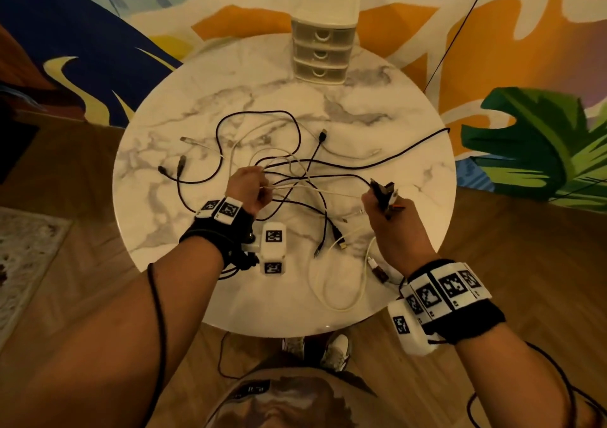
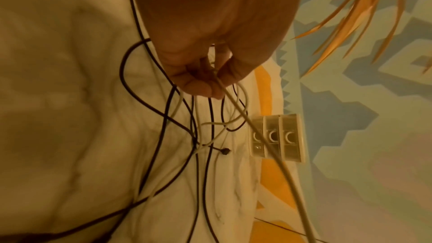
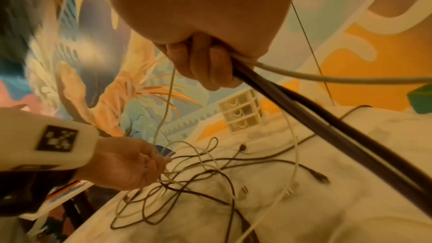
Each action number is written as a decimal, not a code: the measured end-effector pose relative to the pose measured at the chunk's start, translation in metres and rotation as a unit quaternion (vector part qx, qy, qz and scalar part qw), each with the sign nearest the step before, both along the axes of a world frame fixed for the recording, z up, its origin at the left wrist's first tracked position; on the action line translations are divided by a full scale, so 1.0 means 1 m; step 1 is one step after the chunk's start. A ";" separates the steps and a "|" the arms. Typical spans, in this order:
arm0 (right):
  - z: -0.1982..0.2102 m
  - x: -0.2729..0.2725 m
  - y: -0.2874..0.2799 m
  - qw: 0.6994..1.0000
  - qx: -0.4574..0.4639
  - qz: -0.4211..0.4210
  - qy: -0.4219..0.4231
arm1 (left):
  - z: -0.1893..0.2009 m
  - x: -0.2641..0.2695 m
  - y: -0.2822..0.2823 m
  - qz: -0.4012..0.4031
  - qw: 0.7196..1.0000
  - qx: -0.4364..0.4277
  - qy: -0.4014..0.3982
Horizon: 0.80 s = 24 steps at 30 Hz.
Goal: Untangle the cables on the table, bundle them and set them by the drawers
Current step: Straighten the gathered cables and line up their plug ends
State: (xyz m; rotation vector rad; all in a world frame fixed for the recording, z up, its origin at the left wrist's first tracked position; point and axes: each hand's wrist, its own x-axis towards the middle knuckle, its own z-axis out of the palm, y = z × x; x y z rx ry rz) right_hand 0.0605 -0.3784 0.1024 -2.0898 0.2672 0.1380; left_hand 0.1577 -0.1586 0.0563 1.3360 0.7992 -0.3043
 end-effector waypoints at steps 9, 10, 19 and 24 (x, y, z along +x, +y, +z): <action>-0.016 0.000 0.007 0.995 -0.084 0.049 0.030 | 0.036 -0.016 -0.010 -0.093 0.985 0.021 -0.146; -0.012 0.003 0.019 0.996 -0.070 0.061 0.014 | 0.039 -0.021 -0.016 -0.106 0.982 0.010 -0.154; -0.018 0.021 0.067 0.982 0.105 0.130 0.090 | 0.029 -0.042 -0.041 -0.078 0.989 -0.068 -0.104; -0.020 0.018 0.057 0.985 0.075 0.120 0.099 | 0.019 -0.034 -0.034 -0.095 0.992 -0.058 -0.057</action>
